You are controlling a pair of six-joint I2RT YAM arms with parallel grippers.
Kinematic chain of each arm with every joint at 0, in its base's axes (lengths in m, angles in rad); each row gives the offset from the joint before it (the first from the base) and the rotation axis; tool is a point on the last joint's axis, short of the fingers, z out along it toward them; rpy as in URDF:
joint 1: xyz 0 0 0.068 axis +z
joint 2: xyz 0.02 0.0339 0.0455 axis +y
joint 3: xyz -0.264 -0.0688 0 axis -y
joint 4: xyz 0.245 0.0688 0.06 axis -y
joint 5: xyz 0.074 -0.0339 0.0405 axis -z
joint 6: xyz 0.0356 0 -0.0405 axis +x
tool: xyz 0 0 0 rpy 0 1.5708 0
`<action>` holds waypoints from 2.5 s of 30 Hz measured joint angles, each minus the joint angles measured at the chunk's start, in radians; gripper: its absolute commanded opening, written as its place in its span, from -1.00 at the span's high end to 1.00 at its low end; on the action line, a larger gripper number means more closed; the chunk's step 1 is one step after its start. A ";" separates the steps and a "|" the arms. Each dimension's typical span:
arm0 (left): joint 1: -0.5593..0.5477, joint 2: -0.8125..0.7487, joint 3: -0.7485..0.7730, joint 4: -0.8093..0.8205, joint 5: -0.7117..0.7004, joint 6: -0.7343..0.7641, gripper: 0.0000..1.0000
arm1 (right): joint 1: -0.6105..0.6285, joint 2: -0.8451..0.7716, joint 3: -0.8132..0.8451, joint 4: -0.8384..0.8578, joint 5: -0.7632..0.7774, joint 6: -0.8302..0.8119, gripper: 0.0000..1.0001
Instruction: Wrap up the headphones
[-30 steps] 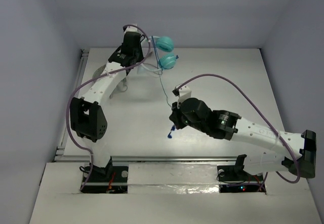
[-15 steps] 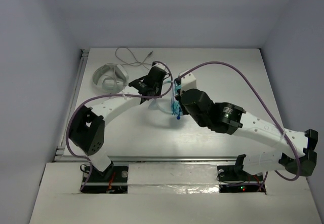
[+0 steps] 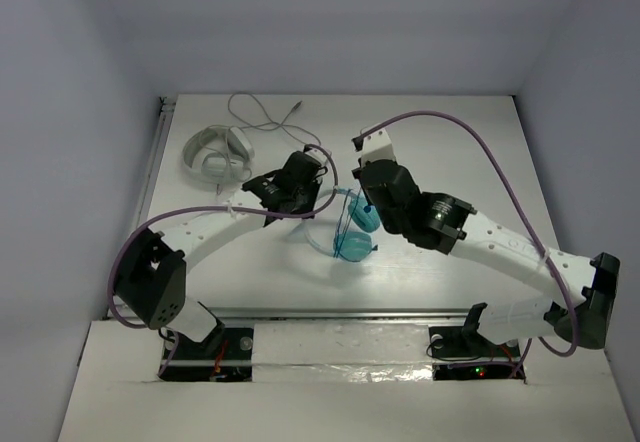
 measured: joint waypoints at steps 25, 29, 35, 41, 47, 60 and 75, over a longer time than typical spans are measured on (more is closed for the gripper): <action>0.083 -0.159 0.000 -0.018 0.423 0.122 1.00 | -0.216 0.039 -0.221 0.248 -0.212 0.047 0.99; 0.122 -0.181 -0.003 -0.011 0.498 0.121 1.00 | -0.270 -0.011 -0.279 0.309 -0.337 0.088 0.98; 0.163 -0.215 -0.003 0.008 0.563 0.114 1.00 | -0.322 -0.087 -0.375 0.432 -0.483 0.146 0.95; 0.174 -0.236 0.006 0.023 0.591 0.090 1.00 | -0.393 -0.135 -0.494 0.576 -0.663 0.214 0.83; 0.174 -0.249 0.014 0.082 0.588 0.038 1.00 | -0.436 -0.146 -0.583 0.710 -0.826 0.280 0.61; 0.174 -0.249 0.013 0.201 0.572 -0.070 1.00 | -0.446 -0.061 -0.728 1.021 -0.978 0.422 0.37; 0.125 -0.178 -0.149 0.462 0.339 -0.279 1.00 | -0.446 -0.203 -0.965 1.134 -1.015 0.694 0.48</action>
